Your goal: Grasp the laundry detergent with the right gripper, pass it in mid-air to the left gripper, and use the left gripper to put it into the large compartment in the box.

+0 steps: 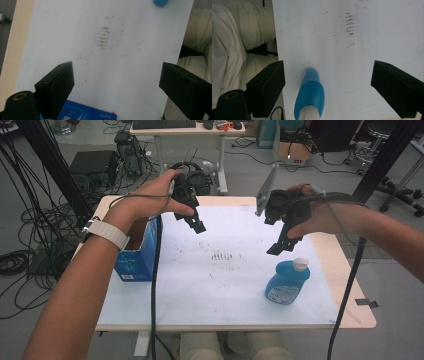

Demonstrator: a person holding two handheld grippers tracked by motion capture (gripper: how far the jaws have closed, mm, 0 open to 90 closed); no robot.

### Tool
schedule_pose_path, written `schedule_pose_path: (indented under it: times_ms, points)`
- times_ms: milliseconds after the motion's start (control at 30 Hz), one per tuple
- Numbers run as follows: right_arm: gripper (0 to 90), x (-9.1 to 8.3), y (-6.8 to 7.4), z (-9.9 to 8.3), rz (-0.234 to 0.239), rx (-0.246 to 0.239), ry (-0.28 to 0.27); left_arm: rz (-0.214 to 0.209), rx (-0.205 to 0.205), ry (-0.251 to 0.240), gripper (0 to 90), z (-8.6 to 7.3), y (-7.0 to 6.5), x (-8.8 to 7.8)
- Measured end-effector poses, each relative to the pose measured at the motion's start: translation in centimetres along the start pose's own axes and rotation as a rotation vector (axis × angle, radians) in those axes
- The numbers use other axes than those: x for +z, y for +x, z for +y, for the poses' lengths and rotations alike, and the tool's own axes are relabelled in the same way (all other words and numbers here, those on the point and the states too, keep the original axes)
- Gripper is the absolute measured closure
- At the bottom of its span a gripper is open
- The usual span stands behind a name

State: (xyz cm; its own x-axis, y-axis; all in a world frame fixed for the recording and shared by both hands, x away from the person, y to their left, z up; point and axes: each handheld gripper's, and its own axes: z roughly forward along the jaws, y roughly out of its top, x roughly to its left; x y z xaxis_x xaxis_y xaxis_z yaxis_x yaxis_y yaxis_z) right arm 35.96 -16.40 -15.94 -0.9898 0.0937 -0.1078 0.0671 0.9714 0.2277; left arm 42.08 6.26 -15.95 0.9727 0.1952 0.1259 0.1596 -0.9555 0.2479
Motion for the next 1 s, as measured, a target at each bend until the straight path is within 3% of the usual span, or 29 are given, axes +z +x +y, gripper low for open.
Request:
schedule_pose_path:
  times_ms: [400, 567, 867, 1000]
  points:
    - [12.1, -0.5, 0.3, -0.4, -0.005, 0.003, 0.0, 0.001, -0.003, -0.002, 12.9, 0.3, -0.3, 0.0]
    - [10.3, -1.5, 0.6, -0.8, -0.021, 0.023, -0.01, 0.014, -0.007, -0.008, 14.1, 0.6, -0.6, -0.2]
    - [9.2, -2.8, 1.0, -1.7, -0.033, 0.014, -0.005, 0.017, -0.006, -0.014, 14.0, 0.9, -0.7, -0.3]
    - [8.7, -3.2, 1.0, -2.6, -0.039, 0.039, -0.041, 0.021, -0.01, -0.016, 14.0, 1.0, -0.7, -0.2]
